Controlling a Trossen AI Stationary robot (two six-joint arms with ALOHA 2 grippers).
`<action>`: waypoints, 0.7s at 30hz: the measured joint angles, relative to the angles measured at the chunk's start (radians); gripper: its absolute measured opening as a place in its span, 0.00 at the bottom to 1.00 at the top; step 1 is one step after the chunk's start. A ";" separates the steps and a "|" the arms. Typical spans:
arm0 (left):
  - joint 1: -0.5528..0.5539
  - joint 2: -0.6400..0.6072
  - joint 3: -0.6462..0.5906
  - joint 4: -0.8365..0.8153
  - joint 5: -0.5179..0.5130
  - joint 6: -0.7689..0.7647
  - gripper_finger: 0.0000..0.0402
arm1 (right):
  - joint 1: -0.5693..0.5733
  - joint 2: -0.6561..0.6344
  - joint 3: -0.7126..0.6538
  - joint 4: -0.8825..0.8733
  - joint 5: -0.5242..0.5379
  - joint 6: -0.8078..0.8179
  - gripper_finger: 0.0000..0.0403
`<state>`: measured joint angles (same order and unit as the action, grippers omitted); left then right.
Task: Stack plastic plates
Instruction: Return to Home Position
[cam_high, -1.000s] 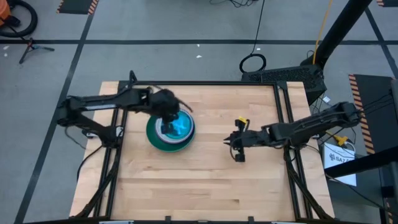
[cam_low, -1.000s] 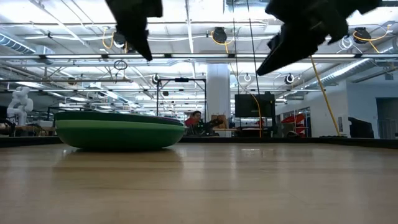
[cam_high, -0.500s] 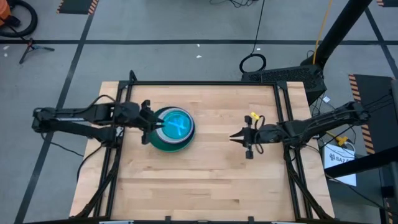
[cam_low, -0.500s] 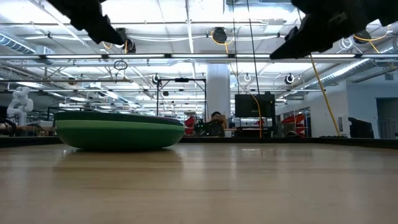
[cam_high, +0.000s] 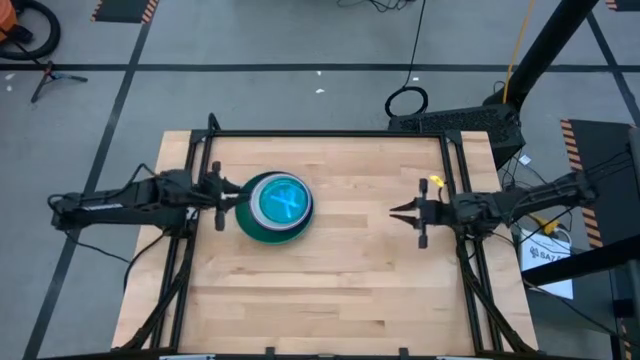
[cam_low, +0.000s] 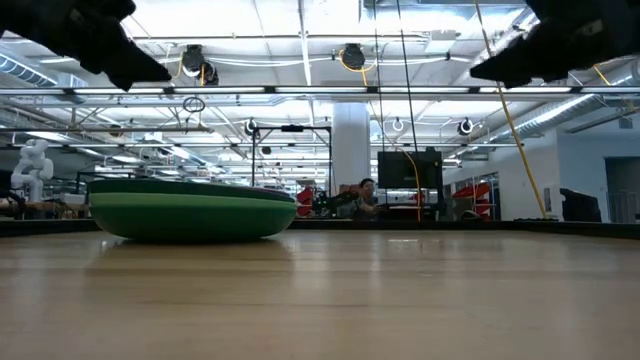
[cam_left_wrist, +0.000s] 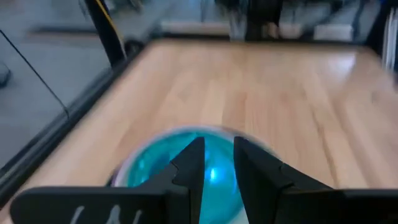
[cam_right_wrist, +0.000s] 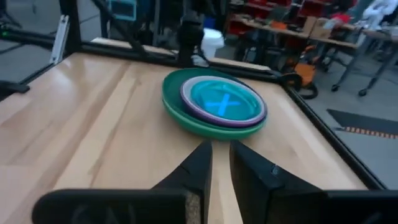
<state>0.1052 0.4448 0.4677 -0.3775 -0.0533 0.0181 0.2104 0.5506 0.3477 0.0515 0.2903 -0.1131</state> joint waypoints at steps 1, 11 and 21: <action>0.006 -0.031 -0.016 0.030 -0.001 -0.017 0.23 | 0.000 -0.037 -0.024 -0.001 0.004 0.003 0.12; 0.032 -0.234 -0.229 0.180 0.002 -0.080 0.23 | -0.001 -0.409 -0.234 -0.003 0.044 -0.003 0.12; 0.032 -0.298 -0.457 0.394 0.054 -0.137 0.23 | -0.001 -0.544 -0.328 0.041 0.048 -0.012 0.12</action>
<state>0.1368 0.1471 0.0109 0.0162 0.0010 -0.1186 0.2092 0.0067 0.0196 0.0929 0.3381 -0.1249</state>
